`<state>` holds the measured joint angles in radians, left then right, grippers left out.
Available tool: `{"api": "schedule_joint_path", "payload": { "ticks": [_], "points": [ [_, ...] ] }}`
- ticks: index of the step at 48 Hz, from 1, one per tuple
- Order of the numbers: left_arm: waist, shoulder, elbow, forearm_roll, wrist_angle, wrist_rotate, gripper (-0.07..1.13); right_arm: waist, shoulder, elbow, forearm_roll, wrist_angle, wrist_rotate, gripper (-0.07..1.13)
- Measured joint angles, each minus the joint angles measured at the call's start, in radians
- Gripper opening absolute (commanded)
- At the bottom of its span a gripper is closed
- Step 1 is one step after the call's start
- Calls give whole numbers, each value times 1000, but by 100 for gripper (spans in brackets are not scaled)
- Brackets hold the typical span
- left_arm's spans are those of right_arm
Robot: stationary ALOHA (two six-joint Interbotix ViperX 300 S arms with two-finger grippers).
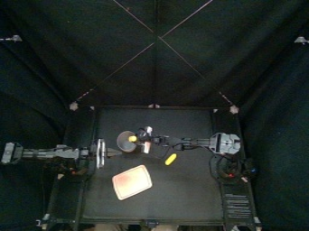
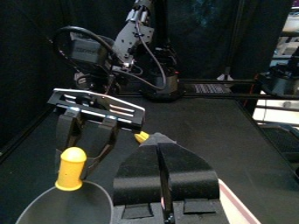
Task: Pick the yellow can then place it in the grey bowl
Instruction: Drop yellow can in the grey bowl and return to neutral
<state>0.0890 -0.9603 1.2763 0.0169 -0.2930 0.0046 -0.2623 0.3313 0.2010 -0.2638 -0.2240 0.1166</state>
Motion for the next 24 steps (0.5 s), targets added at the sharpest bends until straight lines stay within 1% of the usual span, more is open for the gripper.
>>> {"api": "schedule_joint_path", "payload": {
  "ticks": [3,14,24],
  "points": [
    [-2,0,0,2,-2,0,-2,0,5,-5,26,-2,0,75],
    [2,0,3,2,0,0,-2,0,15,-8,89,-5,0,94],
    [11,0,3,2,0,0,-2,2,23,-8,95,-15,0,95]
  ]
}}
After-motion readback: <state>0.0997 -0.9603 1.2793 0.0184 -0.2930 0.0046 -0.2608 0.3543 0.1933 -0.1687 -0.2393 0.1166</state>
